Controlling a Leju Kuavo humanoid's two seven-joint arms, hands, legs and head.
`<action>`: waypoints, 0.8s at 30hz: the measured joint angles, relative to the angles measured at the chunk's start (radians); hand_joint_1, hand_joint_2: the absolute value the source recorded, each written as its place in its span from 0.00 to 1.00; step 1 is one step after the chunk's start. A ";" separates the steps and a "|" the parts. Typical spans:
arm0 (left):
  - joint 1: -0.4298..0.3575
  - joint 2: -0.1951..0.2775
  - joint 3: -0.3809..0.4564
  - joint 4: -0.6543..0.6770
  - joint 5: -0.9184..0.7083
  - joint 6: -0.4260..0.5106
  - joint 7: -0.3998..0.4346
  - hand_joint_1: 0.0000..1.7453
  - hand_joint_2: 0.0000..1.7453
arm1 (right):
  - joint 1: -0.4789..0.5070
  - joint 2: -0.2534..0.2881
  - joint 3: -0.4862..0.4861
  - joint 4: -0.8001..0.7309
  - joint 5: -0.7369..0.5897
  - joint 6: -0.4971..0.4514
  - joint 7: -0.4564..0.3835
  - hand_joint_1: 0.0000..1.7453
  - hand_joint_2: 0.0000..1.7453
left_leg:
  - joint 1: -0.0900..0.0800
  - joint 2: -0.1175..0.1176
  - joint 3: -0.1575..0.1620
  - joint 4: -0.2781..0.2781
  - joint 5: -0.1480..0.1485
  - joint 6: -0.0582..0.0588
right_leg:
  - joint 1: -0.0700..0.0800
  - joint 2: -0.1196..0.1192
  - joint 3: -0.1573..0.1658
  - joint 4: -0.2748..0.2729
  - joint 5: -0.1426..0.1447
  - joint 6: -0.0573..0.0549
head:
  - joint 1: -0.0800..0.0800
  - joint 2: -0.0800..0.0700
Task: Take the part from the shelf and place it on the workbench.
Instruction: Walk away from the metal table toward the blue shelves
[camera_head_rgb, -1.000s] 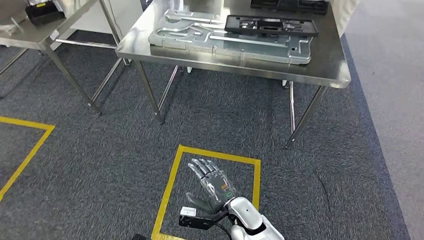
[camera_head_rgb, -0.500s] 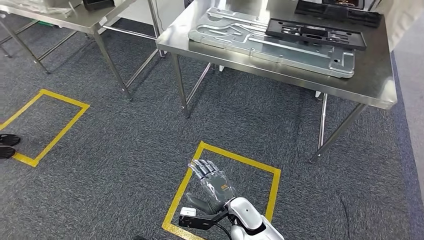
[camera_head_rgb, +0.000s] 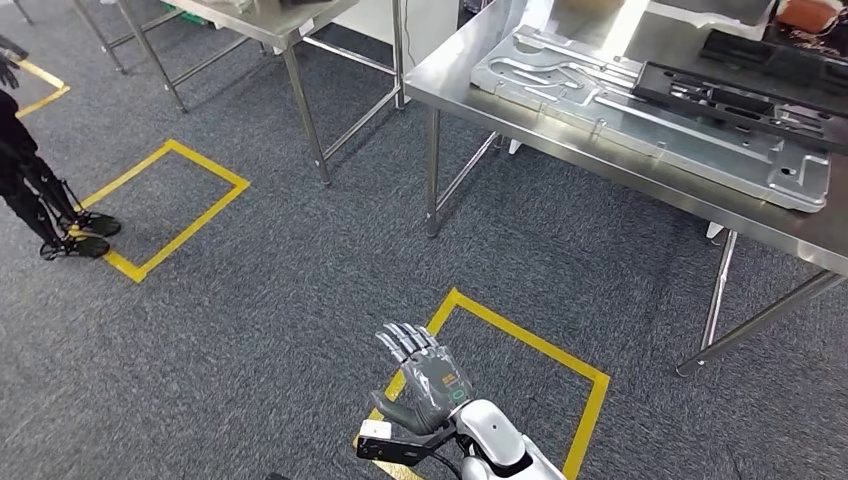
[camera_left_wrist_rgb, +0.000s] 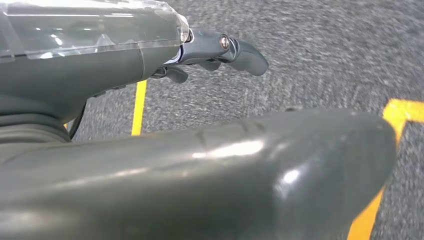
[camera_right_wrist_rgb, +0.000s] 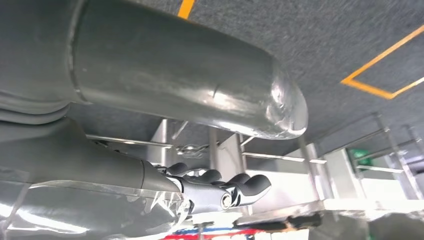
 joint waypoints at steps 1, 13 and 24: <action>0.001 0.000 0.000 0.000 0.000 -0.001 0.002 0.00 0.00 | -0.001 0.000 0.000 0.000 0.001 0.002 0.000 0.00 0.00 | 0.003 -0.011 -0.003 -0.001 0.001 -0.006 | 0.001 0.005 0.005 -0.011 -0.003 -0.002 | 0.000 0.000; 0.008 0.004 0.000 -0.001 0.001 -0.006 0.017 0.00 0.00 | -0.007 0.011 0.008 -0.003 0.003 0.017 -0.001 0.00 0.00 | 0.028 0.163 -0.056 0.094 -0.021 -0.071 | -0.013 -0.164 0.062 -0.050 -0.022 -0.004 | -0.001 0.000; 0.009 0.004 0.001 -0.001 0.006 0.000 0.020 0.00 0.00 | -0.007 0.007 0.022 0.001 -0.008 0.027 -0.016 0.00 0.00 | 0.017 0.096 0.003 -0.026 0.017 -0.007 | -0.010 -0.085 -0.060 0.231 -0.171 0.031 | 0.000 0.000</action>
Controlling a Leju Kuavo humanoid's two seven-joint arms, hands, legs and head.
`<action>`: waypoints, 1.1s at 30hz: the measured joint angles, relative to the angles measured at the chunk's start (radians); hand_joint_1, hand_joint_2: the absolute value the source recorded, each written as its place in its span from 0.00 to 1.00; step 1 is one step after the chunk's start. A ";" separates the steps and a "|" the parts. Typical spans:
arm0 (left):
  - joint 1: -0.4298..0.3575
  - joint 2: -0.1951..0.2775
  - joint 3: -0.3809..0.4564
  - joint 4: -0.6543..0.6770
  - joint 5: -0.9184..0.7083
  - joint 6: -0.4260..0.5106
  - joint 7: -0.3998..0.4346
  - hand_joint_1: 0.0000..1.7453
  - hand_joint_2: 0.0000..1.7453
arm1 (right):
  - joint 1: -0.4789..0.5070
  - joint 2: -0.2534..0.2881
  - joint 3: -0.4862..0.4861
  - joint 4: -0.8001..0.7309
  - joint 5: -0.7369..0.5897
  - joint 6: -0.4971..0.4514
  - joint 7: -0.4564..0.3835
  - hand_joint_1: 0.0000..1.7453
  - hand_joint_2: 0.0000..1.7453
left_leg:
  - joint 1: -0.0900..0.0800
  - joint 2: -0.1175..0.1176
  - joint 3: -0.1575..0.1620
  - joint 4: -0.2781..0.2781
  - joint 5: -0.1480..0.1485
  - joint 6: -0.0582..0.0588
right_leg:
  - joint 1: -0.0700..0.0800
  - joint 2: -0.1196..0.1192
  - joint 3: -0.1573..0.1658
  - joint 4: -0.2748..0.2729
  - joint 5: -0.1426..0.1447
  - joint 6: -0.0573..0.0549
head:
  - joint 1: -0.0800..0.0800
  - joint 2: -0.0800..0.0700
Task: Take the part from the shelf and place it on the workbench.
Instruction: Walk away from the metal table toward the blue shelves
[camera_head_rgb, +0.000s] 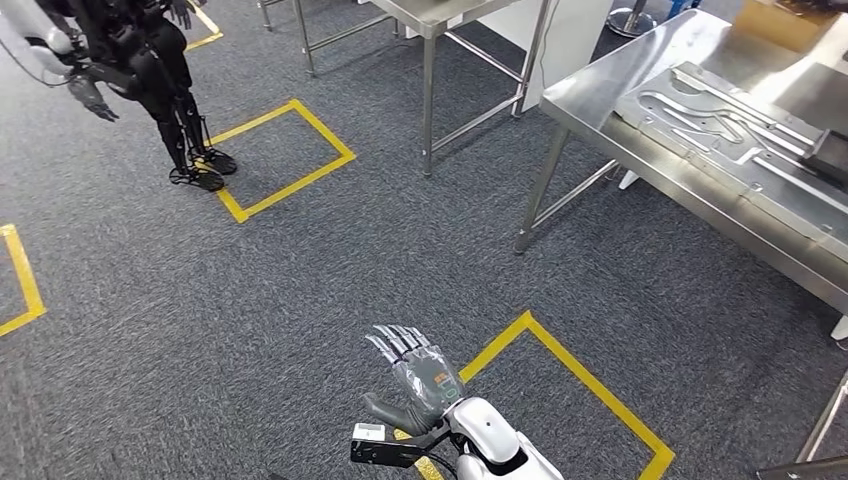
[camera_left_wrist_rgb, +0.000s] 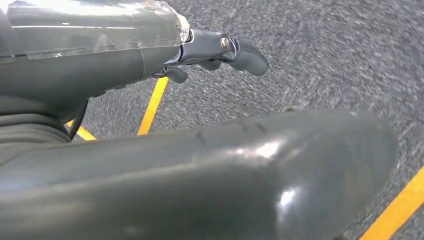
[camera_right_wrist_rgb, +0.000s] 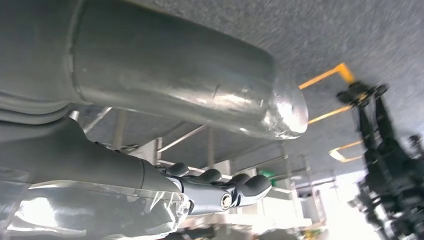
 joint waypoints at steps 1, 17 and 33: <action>0.001 0.000 0.000 0.000 0.000 0.000 0.000 0.00 0.00 | 0.002 -0.003 0.001 0.002 -0.001 0.000 -0.001 0.00 0.00 | -0.002 -0.016 0.001 0.001 -0.001 0.001 | 0.001 0.002 -0.021 0.026 0.006 -0.002 | 0.000 0.000; 0.004 -0.001 0.002 0.000 0.000 0.002 0.000 0.00 0.00 | 0.018 -0.003 0.010 -0.004 -0.004 0.004 -0.001 0.00 0.00 | 0.007 0.023 -0.144 0.287 -0.120 -0.061 | 0.006 -0.043 0.103 -0.272 0.157 -0.053 | 0.000 0.000; 0.003 0.000 0.003 0.000 0.000 -0.001 0.000 0.00 0.00 | 0.025 -0.010 0.011 -0.005 -0.004 0.001 -0.001 0.00 0.00 | -0.004 -0.035 0.006 -0.001 0.005 -0.005 | 0.006 0.004 -0.016 -0.007 0.048 -0.013 | 0.000 0.000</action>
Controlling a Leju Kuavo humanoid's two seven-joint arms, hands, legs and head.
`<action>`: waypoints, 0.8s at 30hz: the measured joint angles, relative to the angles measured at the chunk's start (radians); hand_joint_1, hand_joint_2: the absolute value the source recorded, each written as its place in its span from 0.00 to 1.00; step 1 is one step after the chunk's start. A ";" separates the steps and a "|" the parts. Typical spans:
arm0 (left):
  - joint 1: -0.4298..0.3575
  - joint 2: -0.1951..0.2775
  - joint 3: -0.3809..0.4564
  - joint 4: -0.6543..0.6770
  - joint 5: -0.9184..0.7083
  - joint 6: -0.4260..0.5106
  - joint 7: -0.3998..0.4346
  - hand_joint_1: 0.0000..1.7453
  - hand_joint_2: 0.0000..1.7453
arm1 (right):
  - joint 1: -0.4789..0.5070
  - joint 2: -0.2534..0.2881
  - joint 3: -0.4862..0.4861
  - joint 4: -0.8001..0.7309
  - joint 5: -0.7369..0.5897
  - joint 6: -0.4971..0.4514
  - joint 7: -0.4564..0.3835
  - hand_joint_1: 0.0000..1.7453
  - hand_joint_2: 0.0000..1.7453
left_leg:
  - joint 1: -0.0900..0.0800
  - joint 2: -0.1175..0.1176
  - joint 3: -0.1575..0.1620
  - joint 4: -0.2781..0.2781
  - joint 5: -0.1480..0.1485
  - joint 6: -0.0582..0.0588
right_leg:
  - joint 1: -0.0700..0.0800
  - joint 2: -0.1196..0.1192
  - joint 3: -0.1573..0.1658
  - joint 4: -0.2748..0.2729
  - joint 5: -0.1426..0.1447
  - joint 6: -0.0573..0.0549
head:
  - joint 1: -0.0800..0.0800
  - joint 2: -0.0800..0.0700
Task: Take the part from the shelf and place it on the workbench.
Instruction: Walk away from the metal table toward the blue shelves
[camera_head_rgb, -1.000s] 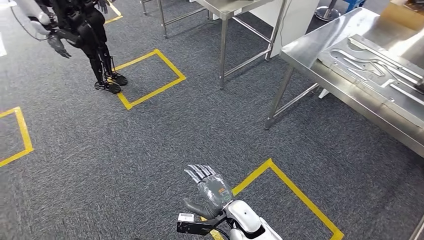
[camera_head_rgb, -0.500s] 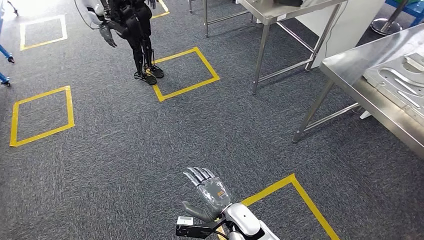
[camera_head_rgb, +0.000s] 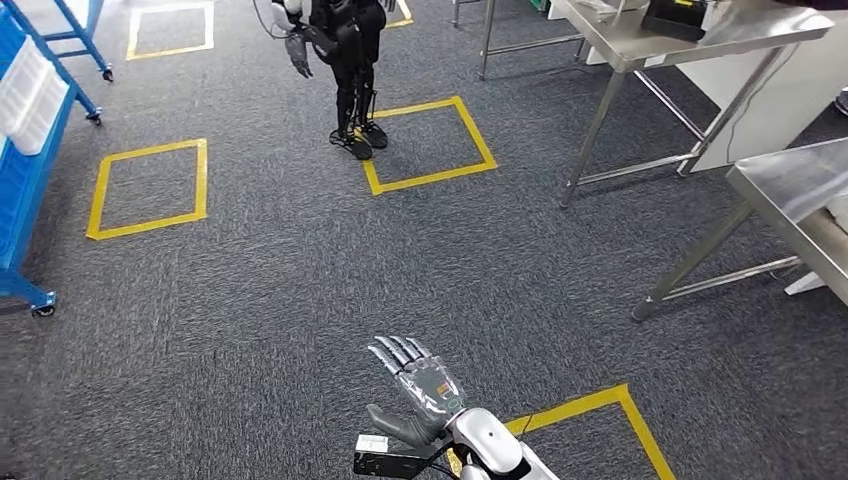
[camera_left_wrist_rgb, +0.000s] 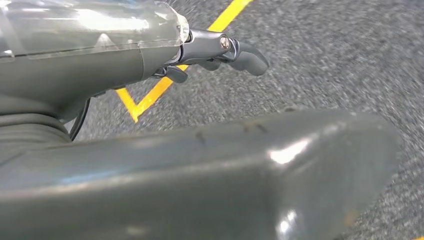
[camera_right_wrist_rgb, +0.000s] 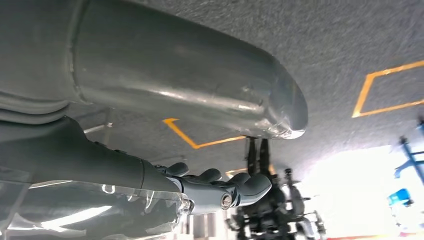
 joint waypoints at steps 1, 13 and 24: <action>0.001 0.000 0.000 0.000 0.000 -0.001 0.000 0.00 0.00 | -0.001 0.000 0.000 0.000 0.000 0.000 -0.001 0.00 0.00 | 0.000 -0.015 0.000 0.003 -0.001 -0.002 | -0.001 0.008 0.025 -0.063 0.041 -0.002 | 0.000 0.000; 0.002 0.000 0.001 0.000 0.000 0.000 -0.001 0.00 0.00 | -0.005 0.001 0.001 0.005 -0.001 -0.008 -0.007 0.00 0.00 | 0.004 0.054 -0.142 0.275 -0.133 -0.054 | 0.005 -0.031 0.112 -0.255 0.110 -0.050 | 0.000 0.000; 0.006 0.000 0.001 0.000 0.000 -0.001 0.001 0.00 0.00 | -0.007 0.005 0.002 0.003 0.003 -0.011 -0.004 0.00 0.00 | -0.008 0.098 0.001 0.003 -0.005 -0.009 | 0.012 -0.117 0.141 -0.239 0.065 -0.011 | 0.000 0.000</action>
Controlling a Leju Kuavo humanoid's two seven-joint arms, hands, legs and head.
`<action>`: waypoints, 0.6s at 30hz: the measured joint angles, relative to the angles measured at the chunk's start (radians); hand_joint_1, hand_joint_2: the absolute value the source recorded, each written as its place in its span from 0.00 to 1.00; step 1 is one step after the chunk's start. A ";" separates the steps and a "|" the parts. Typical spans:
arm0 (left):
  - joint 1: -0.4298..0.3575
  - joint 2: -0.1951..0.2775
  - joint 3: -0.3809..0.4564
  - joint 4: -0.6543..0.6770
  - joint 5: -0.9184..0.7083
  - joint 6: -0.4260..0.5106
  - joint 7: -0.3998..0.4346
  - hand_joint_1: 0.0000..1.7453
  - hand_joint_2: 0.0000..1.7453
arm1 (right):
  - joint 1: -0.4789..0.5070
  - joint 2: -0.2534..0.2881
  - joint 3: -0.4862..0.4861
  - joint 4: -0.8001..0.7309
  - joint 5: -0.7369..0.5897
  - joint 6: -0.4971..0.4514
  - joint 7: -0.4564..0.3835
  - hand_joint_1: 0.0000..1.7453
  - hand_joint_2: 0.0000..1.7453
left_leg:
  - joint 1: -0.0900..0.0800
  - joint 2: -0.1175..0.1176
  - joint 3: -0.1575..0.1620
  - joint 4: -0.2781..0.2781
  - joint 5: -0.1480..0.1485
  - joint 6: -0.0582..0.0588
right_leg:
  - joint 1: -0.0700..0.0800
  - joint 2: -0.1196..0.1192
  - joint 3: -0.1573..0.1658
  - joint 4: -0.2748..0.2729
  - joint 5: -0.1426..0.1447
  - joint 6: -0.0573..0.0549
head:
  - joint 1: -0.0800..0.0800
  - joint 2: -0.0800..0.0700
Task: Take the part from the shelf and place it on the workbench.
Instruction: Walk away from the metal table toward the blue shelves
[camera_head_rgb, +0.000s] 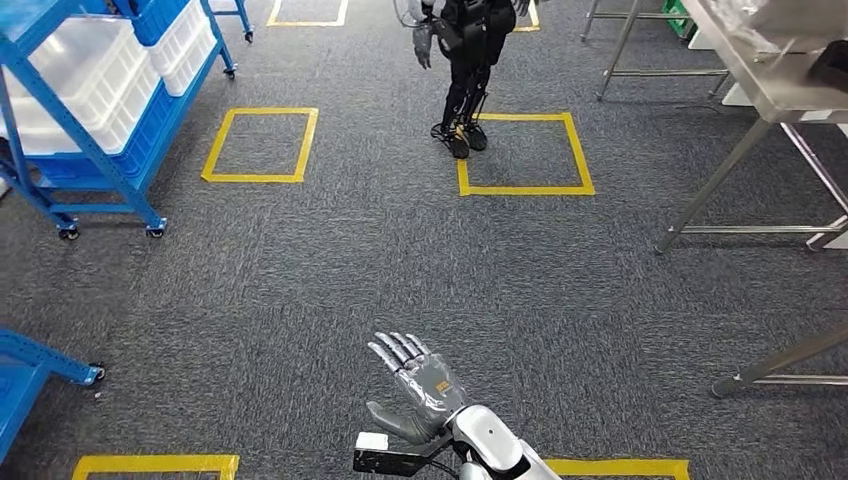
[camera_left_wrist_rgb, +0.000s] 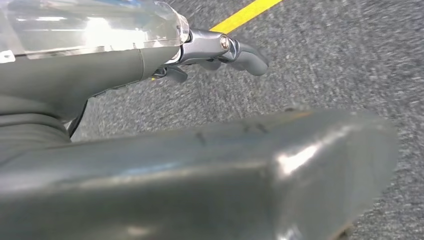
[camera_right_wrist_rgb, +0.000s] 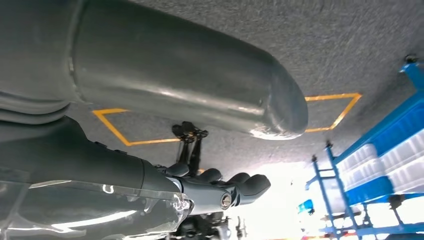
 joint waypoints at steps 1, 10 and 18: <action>-0.001 0.000 0.000 0.000 0.000 -0.001 0.001 0.00 0.00 | 0.000 0.001 0.000 -0.001 0.002 -0.001 0.001 0.00 0.00 | 0.003 -0.013 0.005 -0.005 0.003 0.005 | -0.002 0.030 -0.015 0.038 -0.024 0.004 | 0.000 0.000; -0.005 -0.003 0.000 0.000 -0.001 -0.012 0.005 0.00 0.00 | 0.012 -0.009 0.000 -0.001 0.006 -0.002 0.009 0.00 0.00 | 0.002 -0.148 0.003 0.011 -0.003 0.001 | -0.013 0.178 -0.064 0.032 0.053 0.000 | 0.000 0.000; -0.007 -0.003 0.000 0.000 -0.003 -0.016 0.008 0.00 0.00 | 0.013 -0.004 0.001 -0.006 0.014 0.001 0.016 0.00 0.00 | 0.009 -0.060 -0.086 0.175 -0.094 -0.041 | -0.008 0.114 -0.041 -0.016 0.063 -0.040 | 0.000 0.000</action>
